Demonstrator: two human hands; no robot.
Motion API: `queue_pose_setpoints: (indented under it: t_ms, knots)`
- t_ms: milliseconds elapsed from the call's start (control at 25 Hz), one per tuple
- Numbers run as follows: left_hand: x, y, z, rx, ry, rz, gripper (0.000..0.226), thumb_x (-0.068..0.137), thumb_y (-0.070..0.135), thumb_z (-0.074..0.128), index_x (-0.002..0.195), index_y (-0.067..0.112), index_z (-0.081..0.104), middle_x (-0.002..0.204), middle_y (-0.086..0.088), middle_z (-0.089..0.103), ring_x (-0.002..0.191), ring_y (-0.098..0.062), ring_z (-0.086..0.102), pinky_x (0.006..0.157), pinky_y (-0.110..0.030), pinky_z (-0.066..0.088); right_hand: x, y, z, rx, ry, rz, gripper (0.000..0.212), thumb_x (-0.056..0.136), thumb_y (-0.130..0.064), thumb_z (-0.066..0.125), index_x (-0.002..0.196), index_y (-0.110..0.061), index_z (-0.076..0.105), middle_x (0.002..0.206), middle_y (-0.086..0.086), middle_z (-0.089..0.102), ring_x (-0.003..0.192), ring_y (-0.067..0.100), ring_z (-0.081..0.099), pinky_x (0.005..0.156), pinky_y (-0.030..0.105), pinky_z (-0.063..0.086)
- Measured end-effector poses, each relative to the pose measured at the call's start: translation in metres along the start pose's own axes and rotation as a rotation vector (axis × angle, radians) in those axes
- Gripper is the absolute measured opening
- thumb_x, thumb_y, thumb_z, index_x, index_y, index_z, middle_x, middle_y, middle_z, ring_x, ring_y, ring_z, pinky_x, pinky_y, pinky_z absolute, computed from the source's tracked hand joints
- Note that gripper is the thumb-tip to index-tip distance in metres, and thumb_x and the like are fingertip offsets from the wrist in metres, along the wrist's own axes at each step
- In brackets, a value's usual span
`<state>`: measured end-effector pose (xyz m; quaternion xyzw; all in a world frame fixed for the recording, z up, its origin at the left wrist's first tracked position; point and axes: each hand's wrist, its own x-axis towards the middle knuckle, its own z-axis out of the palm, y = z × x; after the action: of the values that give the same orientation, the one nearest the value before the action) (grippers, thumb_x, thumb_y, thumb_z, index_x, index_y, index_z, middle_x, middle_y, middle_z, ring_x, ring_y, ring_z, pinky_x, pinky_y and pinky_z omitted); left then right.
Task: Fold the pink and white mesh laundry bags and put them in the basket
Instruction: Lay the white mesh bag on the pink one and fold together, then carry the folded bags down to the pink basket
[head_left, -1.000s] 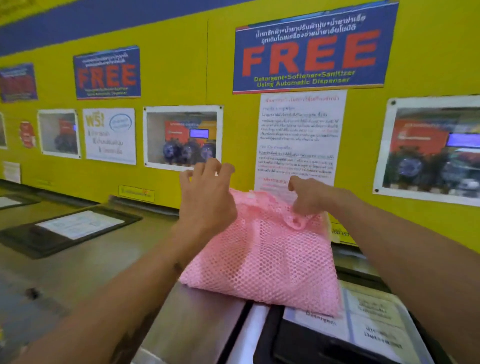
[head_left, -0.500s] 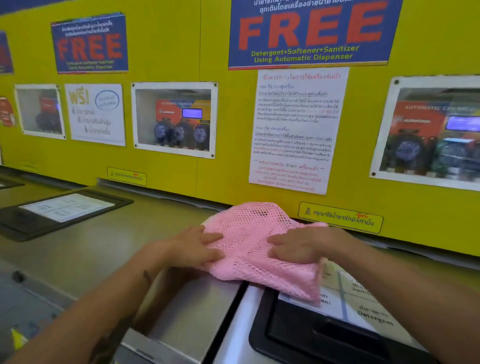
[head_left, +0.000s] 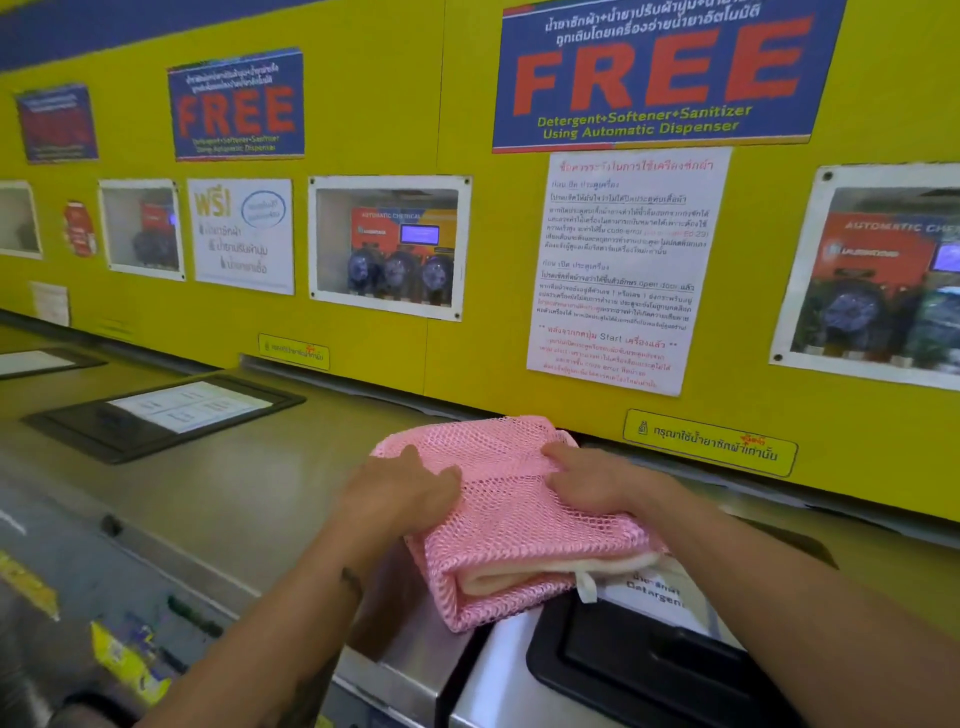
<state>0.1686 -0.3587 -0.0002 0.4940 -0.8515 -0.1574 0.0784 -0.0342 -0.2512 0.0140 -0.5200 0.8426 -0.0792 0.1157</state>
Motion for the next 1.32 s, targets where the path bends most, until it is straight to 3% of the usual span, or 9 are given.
queue_pose_setpoints:
  t_ms: [120, 200, 320, 440, 520, 640, 760, 1040, 1320]
  knots:
    - [-0.005, 0.007, -0.005, -0.041, -0.055, 0.060, 0.085, 0.080, 0.053, 0.048, 0.155, 0.024, 0.019, 0.159, -0.011, 0.032, 0.137, -0.033, 0.040, 0.109, -0.042, 0.039, -0.009, -0.012, 0.002, 0.071, 0.042, -0.051, 0.060, 0.094, -0.014, 0.046, 0.151, -0.027, 0.032, 0.160, 0.004, 0.029, 0.136, 0.024, 0.042, 0.103, 0.030, 0.039]
    - [-0.012, 0.007, -0.007, -0.163, -0.061, 0.124, 0.086, 0.078, 0.037, 0.058, 0.154, 0.031, 0.020, 0.159, -0.009, 0.030, 0.115, -0.020, 0.059, 0.087, -0.033, 0.052, -0.018, -0.013, -0.002, 0.259, 0.052, -0.028, 0.060, 0.091, -0.006, 0.048, 0.146, -0.028, 0.038, 0.147, 0.007, 0.044, 0.089, 0.016, 0.064, 0.064, 0.024, 0.047]
    - [-0.018, -0.002, -0.009, -0.480, 0.003, 0.227, 0.085, 0.079, 0.006, 0.063, 0.151, 0.037, 0.030, 0.150, -0.005, 0.042, 0.056, -0.007, 0.062, 0.045, -0.022, 0.048, -0.033, -0.013, -0.005, 0.558, 0.040, 0.078, 0.060, 0.087, -0.004, 0.057, 0.141, -0.023, 0.043, 0.107, 0.014, 0.060, 0.045, 0.013, 0.043, 0.044, 0.027, 0.028]
    - [-0.032, -0.010, -0.010, -0.676, -0.039, 0.238, 0.082, 0.082, -0.002, 0.065, 0.147, 0.039, 0.038, 0.100, 0.003, 0.062, 0.048, -0.011, 0.053, 0.043, -0.027, 0.043, -0.041, -0.019, 0.002, 0.371, 0.029, 0.122, 0.071, 0.076, -0.022, 0.057, 0.144, -0.025, 0.036, 0.131, 0.016, 0.051, 0.085, 0.026, 0.063, 0.066, 0.036, 0.046]
    - [-0.041, -0.017, -0.006, -0.752, -0.072, 0.224, 0.078, 0.084, -0.005, 0.063, 0.143, 0.042, 0.043, 0.088, -0.002, 0.063, 0.043, -0.010, 0.048, 0.040, -0.025, 0.039, -0.047, -0.025, 0.013, 0.185, 0.034, 0.121, 0.080, 0.071, -0.031, 0.049, 0.148, -0.033, 0.029, 0.156, 0.015, 0.027, 0.130, 0.033, 0.048, 0.098, 0.047, 0.044]
    - [-0.052, -0.030, 0.003, -0.847, -0.015, 0.230, 0.073, 0.086, -0.009, 0.058, 0.136, 0.043, 0.050, 0.094, -0.004, 0.068, 0.037, -0.007, 0.044, 0.036, -0.023, 0.036, -0.061, -0.035, 0.018, 0.400, 0.085, 0.072, 0.070, 0.077, -0.017, 0.051, 0.143, -0.032, 0.037, 0.144, 0.011, 0.041, 0.087, 0.019, 0.069, 0.063, 0.032, 0.054]
    - [-0.065, -0.042, 0.008, -0.962, 0.078, 0.246, 0.069, 0.088, -0.010, 0.054, 0.132, 0.042, 0.055, 0.093, 0.000, 0.067, 0.036, -0.007, 0.044, 0.037, -0.023, 0.036, -0.075, -0.038, 0.019, 0.644, 0.112, 0.067, 0.057, 0.083, 0.003, 0.059, 0.130, -0.028, 0.049, 0.092, 0.007, 0.061, 0.040, 0.011, 0.049, 0.039, 0.022, 0.036]
    - [-0.149, -0.064, -0.003, -0.974, 0.353, 0.316, 0.067, 0.082, -0.008, 0.062, 0.132, 0.037, 0.058, 0.107, 0.016, 0.062, 0.061, 0.010, 0.059, 0.059, -0.008, 0.048, -0.152, -0.061, 0.040, 0.833, 0.381, -0.222, 0.066, 0.070, -0.001, 0.067, 0.125, -0.036, 0.062, 0.136, 0.000, 0.052, 0.101, 0.027, 0.066, 0.092, 0.046, 0.054]
    - [-0.302, -0.168, 0.096, -0.876, 0.419, 0.334, 0.067, 0.081, -0.008, 0.064, 0.136, 0.028, 0.056, 0.121, -0.004, 0.063, 0.078, 0.005, 0.057, 0.074, -0.010, 0.044, -0.279, -0.095, 0.204, 0.674, 0.586, -0.523, 0.070, 0.073, 0.010, 0.062, 0.138, -0.015, 0.054, 0.134, -0.001, 0.051, 0.119, 0.003, 0.046, 0.104, 0.006, 0.030]
